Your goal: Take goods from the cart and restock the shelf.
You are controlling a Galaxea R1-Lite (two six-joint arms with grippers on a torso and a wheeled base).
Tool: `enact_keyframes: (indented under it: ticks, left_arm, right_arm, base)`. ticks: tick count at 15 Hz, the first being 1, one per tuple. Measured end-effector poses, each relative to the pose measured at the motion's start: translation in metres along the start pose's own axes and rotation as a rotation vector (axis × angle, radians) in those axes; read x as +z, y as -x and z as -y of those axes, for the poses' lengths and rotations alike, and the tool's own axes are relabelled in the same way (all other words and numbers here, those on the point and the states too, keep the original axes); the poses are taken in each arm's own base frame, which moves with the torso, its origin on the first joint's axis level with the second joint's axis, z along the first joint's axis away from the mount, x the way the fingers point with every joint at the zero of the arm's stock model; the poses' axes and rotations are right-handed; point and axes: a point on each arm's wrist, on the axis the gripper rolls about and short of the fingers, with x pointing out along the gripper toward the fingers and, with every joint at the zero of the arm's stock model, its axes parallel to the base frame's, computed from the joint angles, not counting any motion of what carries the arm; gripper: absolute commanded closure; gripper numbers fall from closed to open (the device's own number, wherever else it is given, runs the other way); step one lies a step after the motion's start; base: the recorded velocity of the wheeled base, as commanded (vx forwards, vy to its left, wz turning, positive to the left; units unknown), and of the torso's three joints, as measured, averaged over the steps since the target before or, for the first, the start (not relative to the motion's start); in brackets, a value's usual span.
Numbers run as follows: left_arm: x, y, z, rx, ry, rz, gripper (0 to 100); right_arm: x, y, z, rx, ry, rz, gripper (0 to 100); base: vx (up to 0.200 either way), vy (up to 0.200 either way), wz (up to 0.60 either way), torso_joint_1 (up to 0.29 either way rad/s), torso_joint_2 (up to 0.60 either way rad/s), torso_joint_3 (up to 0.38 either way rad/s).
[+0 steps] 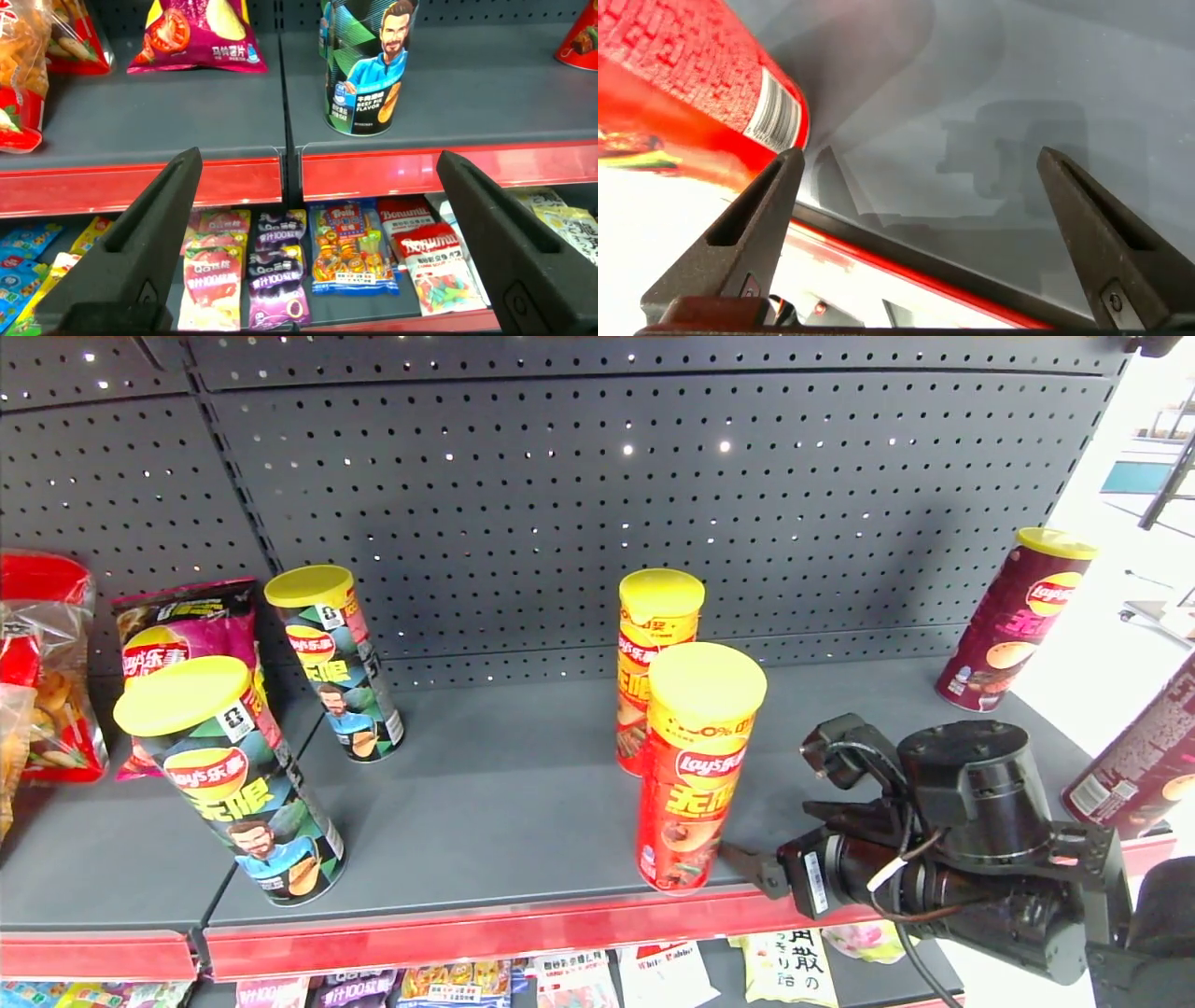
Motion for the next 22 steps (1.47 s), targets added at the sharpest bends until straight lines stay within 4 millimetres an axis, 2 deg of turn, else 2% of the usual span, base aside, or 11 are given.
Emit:
enact_keyframes:
  ticks: [7,11,14,17,19,22]
  left_arm:
    - [0.000,0.000,0.000,0.000,0.000,0.000,0]
    - [0.000,0.000,0.000,0.000,0.000,0.000,0]
    - [0.000,0.000,0.000,0.000,0.000,0.000,0]
    - [0.000,0.000,0.000,0.000,0.000,0.000,0]
    - [0.000,0.000,0.000,0.000,0.000,0.000,0]
    - [0.000,0.000,0.000,0.000,0.000,0.000,0]
  right_arm:
    - [-0.003,0.002,-0.001,0.000,0.011,-0.005,0]
    - [-0.013,0.022,0.014,0.006,0.015,-0.004,0]
    - [-0.017,0.046,0.028,0.261,0.082,0.042,0]
    - [-0.007,0.058,0.042,0.560,0.105,0.136,0]
    - [0.008,0.053,0.049,0.595,0.121,0.181,0]
    - [0.024,0.035,0.052,0.598,0.156,0.200,0]
  base:
    - [0.000,0.000,0.00,0.000,0.00,0.000]
    - [0.000,0.000,0.00,0.000,0.00,0.000]
    - [0.000,0.000,0.00,0.000,0.00,0.000]
    - [0.000,0.000,0.00,0.000,0.00,0.000]
    - [0.000,0.000,0.00,0.000,0.00,0.000]
    - [0.000,0.000,0.00,0.000,0.00,0.000]
